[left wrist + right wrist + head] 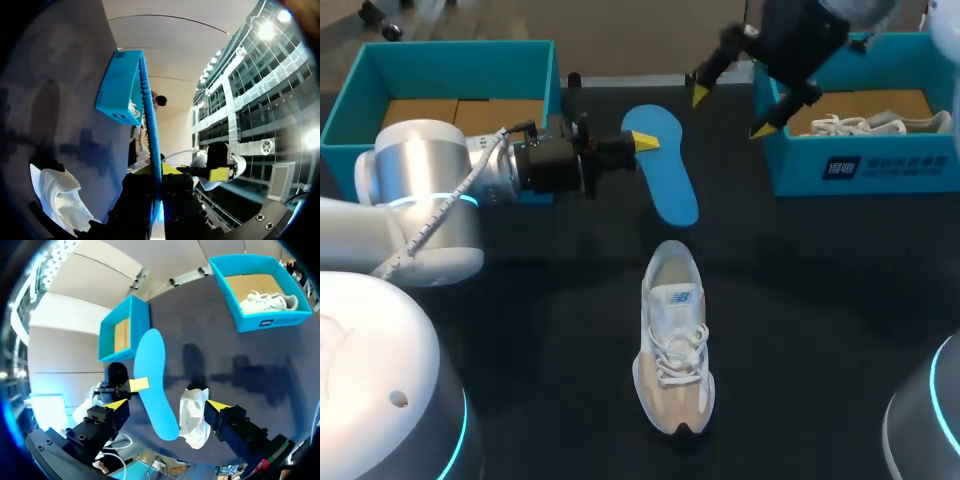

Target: Take the shoe out of the shoebox, open the shoe tongue, remove and reinsert the insole, then place the shoe into the shoebox

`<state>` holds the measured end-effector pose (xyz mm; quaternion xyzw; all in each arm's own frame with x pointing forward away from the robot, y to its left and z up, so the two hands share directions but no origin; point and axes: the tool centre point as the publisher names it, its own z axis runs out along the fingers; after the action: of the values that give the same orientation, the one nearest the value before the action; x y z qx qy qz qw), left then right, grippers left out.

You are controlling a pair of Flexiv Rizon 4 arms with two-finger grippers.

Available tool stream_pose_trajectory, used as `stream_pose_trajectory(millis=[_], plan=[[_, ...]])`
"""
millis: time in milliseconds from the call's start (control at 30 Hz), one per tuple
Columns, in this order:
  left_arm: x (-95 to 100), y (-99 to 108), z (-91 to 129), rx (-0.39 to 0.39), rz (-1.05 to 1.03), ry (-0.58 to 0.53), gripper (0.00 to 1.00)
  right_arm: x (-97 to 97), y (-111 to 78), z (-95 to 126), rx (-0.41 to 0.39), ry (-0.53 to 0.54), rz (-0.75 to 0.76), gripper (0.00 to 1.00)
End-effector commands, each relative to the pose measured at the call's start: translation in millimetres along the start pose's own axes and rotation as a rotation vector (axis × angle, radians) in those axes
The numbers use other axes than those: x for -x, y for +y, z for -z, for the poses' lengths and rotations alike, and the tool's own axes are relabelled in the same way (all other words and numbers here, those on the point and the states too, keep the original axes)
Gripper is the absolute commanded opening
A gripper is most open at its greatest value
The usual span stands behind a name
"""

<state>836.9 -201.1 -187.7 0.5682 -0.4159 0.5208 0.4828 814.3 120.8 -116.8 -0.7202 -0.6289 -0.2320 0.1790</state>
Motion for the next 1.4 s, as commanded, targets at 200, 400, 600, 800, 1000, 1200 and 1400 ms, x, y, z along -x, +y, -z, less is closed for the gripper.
stream_pose_trajectory(millis=[200,400,600,800,1000,1200,1400], plan=[[0.2,0,0,0.003,0.0,-0.003,0.0,10.3,0.8,4,-0.011,0.643,0.001,1.0],[0.2,0,0,0.003,0.0,-0.003,0.0,14.3,0.9,-10,-0.036,0.699,-0.015,1.0],[0.2,0,0,0.003,0.0,-0.003,0.0,17.4,-0.1,-9,-0.028,0.711,-0.018,1.0],[0.2,0,0,0.003,0.0,-0.003,0.0,19.4,-0.3,-4,-0.017,0.715,-0.019,1.0],[-3.4,-1,6,-0.018,-0.099,0.031,0.0,22.1,-0.9,-5,-0.018,0.726,-0.028,1.0],[-9.0,-1,14,-0.057,-0.313,0.05,0.0,22.3,0.3,-8,-0.029,0.74,-0.026,1.0],[-22.9,-7,23,-0.062,-0.567,0.137,0.0,23.6,0.8,-13,-0.046,0.773,-0.024,1.0]])
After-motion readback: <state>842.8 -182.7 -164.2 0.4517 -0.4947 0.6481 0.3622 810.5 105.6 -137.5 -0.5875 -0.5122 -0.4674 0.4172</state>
